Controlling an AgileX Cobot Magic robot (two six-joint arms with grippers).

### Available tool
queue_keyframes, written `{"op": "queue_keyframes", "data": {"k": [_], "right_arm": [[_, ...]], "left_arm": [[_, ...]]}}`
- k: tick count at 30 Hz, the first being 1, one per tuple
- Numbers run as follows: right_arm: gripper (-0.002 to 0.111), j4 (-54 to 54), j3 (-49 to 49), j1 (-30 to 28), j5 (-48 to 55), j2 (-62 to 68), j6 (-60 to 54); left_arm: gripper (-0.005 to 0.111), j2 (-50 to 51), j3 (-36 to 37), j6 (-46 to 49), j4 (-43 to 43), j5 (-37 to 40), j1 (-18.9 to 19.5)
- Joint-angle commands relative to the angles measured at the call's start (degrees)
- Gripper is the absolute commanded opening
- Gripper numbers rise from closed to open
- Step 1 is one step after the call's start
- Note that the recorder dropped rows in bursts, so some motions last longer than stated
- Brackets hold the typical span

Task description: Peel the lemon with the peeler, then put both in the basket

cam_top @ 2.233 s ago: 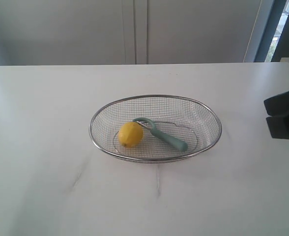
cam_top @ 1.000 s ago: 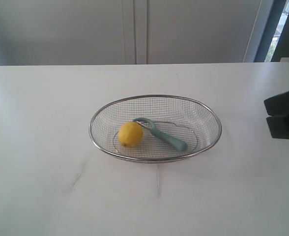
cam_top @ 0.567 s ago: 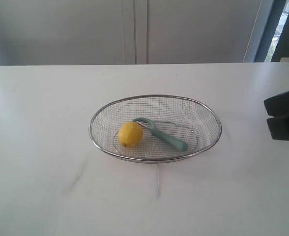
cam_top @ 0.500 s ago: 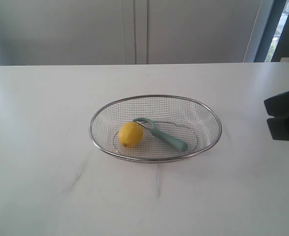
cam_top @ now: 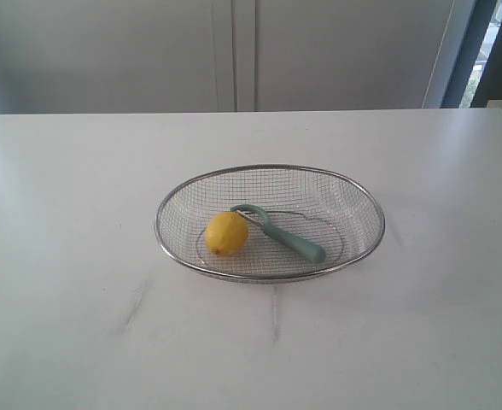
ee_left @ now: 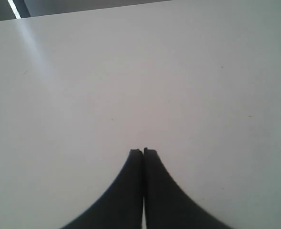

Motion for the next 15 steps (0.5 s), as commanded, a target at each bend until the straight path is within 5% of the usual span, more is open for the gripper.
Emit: {"op": "queue_keyframes", "data": {"k": [1,8,15], "right_arm": [[0.000,0.4,0.2,-6.1,-0.8,-9.4,6.2],[0.000,1.6,3.1,-18.8,-13.2,-21.7,17.5],[0.000,4.4,7.6,-20.2,-14.9,-23.5,18.6]], "left_arm": [[0.000,-0.3,0.0,0.2,-0.1,0.1,0.1],[0.000,-0.3,0.0,0.2,-0.1,0.1,0.1],[0.000,-0.3,0.0,0.2,-0.1,0.1,0.1]]}}
